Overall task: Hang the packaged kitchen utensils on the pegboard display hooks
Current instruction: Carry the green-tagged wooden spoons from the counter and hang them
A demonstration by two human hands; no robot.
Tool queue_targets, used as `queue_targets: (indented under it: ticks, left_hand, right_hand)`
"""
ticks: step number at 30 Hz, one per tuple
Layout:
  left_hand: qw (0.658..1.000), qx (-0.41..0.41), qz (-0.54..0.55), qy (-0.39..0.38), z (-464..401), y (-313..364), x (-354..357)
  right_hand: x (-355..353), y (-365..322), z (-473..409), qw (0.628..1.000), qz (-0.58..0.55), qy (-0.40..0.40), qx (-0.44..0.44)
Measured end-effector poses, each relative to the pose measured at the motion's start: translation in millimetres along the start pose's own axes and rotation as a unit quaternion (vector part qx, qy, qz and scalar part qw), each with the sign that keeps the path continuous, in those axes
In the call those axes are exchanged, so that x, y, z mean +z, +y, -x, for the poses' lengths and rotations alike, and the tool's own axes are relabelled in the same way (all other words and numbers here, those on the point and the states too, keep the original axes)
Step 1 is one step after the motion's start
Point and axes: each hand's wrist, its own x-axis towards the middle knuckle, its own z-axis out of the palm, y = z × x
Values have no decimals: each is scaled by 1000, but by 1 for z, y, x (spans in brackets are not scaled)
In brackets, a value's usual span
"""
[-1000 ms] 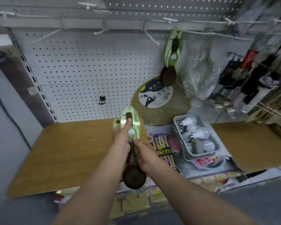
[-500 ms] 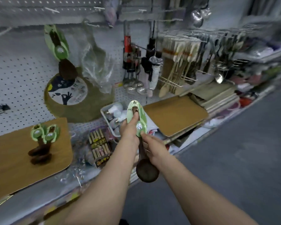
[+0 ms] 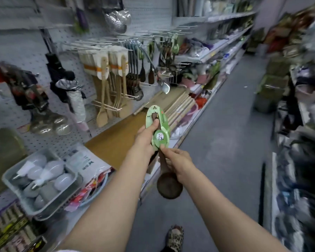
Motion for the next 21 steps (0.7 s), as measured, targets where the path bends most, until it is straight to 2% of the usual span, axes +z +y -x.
queue_targets:
  ticks: [9,13,21]
  left_hand:
    - [993,-21,30,-115,-181,-8,187]
    - [983,-36,27,-176,-259,-15,247]
    - [979,-51,-19,-194,-379,-54,359]
  right_hand:
    - [-97,-154,-151,995,32,84,-54]
    - [-128,-199,-220,992,21,113,-59]
    - [-212,-254,-351,990,-24,129,-42]
